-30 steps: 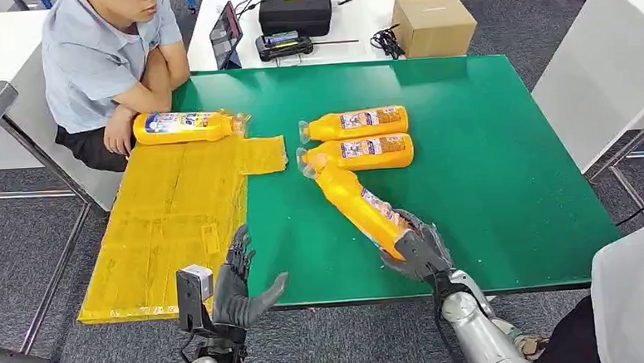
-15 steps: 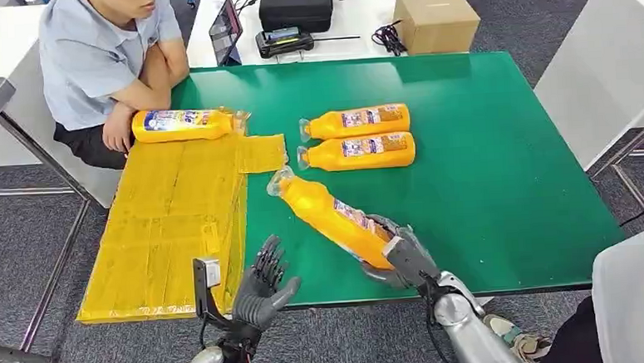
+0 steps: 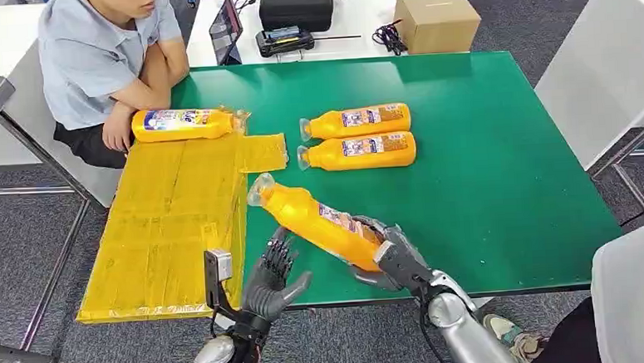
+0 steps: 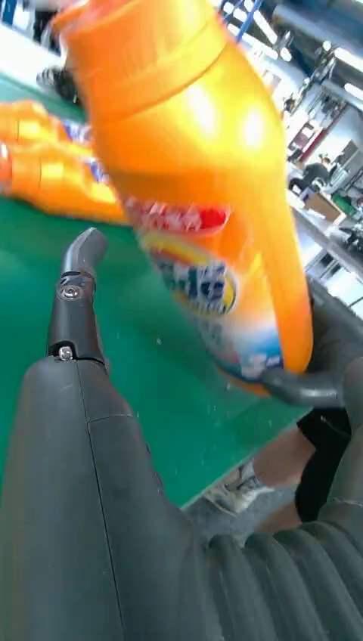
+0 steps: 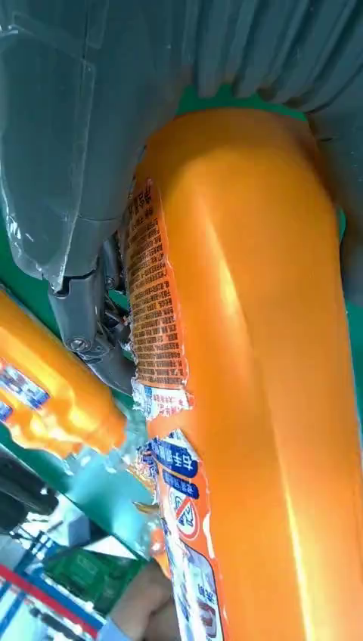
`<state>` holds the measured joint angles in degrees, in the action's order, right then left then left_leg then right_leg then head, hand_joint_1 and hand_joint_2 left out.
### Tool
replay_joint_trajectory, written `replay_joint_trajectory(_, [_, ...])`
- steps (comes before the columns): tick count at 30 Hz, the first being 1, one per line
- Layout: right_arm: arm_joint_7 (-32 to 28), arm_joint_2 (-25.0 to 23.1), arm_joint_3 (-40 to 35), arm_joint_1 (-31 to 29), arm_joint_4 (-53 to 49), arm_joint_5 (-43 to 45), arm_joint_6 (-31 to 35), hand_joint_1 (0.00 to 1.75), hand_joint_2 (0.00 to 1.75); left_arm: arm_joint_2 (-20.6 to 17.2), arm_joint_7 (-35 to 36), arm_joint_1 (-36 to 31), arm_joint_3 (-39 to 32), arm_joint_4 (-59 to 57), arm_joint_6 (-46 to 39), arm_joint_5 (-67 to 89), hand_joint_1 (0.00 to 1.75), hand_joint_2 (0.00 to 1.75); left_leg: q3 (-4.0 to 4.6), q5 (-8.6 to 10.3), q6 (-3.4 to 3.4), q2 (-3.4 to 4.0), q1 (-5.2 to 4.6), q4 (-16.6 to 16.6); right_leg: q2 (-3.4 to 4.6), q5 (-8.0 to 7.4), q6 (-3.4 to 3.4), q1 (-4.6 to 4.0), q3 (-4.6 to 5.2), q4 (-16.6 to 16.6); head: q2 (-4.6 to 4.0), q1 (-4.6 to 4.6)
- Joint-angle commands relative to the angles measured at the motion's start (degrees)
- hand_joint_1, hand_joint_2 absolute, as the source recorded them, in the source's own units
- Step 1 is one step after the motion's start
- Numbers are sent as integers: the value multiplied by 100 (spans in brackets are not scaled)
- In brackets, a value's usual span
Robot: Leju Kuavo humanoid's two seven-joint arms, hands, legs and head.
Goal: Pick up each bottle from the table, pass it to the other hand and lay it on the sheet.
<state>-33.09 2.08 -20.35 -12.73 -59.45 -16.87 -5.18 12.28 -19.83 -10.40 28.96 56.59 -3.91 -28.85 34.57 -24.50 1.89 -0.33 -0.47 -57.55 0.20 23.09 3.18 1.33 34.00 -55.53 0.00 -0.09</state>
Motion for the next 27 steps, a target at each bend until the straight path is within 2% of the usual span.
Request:
replay_joint_trajectory(1, [-14, 81, -282, -182, 46, 28, -50, 175, 175, -3, -30, -267, 81, -295, 17, 15, 0, 175, -13, -8, -11, 4, 6, -3, 0, 6, -13, -7, -15, 0, 0, -2])
replay_joint_trajectory(27, [-286, -182, -939, -524, 470, -80, -312, 175, 175, 195, 75, -548, -135, -352, 876, -630, 0, 175, -19, -11, -15, 8, 12, -6, 3, 7, -18, -14, -22, 0, 0, 0])
